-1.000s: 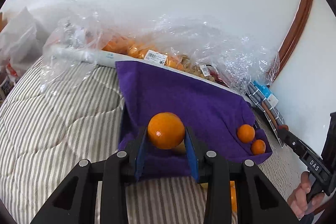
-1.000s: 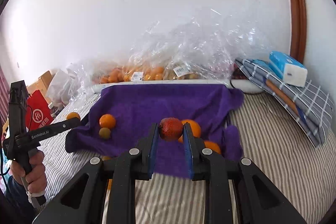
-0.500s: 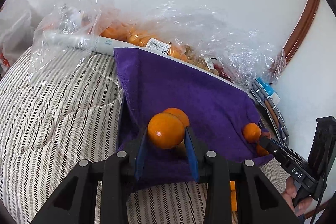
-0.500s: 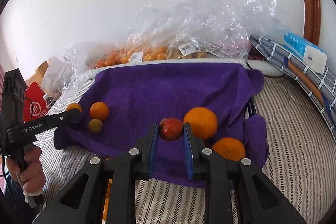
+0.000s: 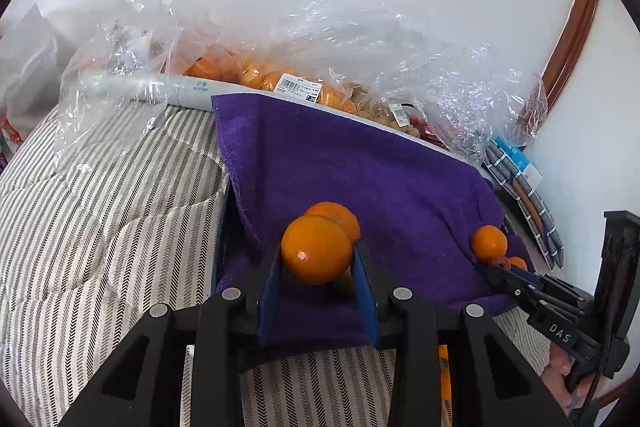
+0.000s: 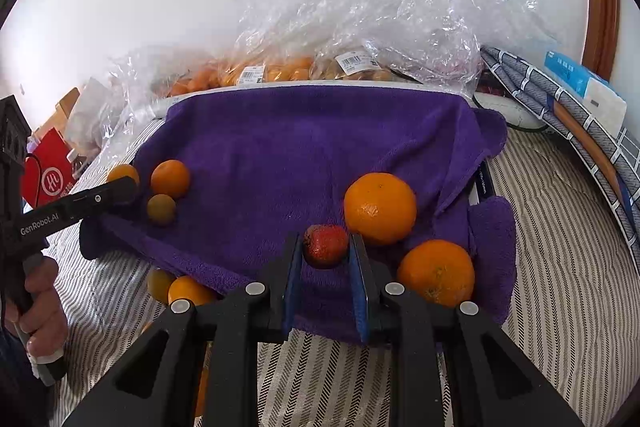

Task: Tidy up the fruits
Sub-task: 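Lower the red fruit onto the towel and open the right gripper while the left gripper sets down the orange, then grasp a large orange from the bed with the right gripper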

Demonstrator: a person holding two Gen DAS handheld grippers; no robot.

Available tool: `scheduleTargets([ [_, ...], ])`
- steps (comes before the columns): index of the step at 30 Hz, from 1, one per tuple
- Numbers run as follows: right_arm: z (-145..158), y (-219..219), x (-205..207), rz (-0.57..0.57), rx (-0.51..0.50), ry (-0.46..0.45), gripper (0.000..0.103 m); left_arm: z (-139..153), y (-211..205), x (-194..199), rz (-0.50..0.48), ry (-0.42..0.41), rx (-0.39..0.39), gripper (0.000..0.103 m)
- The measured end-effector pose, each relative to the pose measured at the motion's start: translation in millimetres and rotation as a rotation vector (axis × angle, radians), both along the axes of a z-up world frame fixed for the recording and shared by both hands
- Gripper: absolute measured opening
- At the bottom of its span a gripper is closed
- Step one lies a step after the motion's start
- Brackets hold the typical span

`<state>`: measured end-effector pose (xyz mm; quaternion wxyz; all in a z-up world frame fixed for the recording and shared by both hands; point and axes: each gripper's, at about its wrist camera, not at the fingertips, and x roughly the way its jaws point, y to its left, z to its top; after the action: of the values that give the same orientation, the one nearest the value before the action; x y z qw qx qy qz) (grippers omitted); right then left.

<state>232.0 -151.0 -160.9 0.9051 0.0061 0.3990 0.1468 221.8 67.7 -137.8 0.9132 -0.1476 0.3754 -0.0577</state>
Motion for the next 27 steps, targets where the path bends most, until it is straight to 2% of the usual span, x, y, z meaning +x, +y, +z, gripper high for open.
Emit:
scheduleTargets([
  [4, 2.4, 1.0, -1.0, 0.009, -0.001, 0.000, 0.025, 0.6, -3.3, 0.5, -0.016, 0.003, 0.002, 0.033],
  [8, 7.5, 2.5, -6.8, 0.022, -0.010, -0.031, 0.043, -0.4, -6.7, 0.3, -0.023, 0.004, 0.013, 0.034],
  [12, 11.8, -0.7, -8.9, 0.019, 0.010, -0.051, 0.047, -0.2, -6.0, -0.9, -0.035, -0.006, -0.003, 0.039],
  [18, 19.1, -8.4, -11.8, 0.005, 0.064, -0.070, 0.048, 2.7, -7.2, -5.7, -0.026, -0.030, -0.009, 0.046],
  [21, 26.4, -6.7, -21.2, 0.012, 0.057, -0.123, 0.048, 5.5, -6.3, -11.5, -0.008, -0.059, -0.003, 0.051],
  [25, 27.2, -1.8, -29.9, 0.025, 0.060, -0.152, 0.048, 11.5, 2.6, -23.1, 0.017, -0.117, -0.047, 0.059],
  [27, 28.0, 0.9, -32.3, 0.035, 0.075, -0.147, 0.047, 13.5, 9.2, -27.4, 0.050, -0.131, -0.058, 0.059],
])
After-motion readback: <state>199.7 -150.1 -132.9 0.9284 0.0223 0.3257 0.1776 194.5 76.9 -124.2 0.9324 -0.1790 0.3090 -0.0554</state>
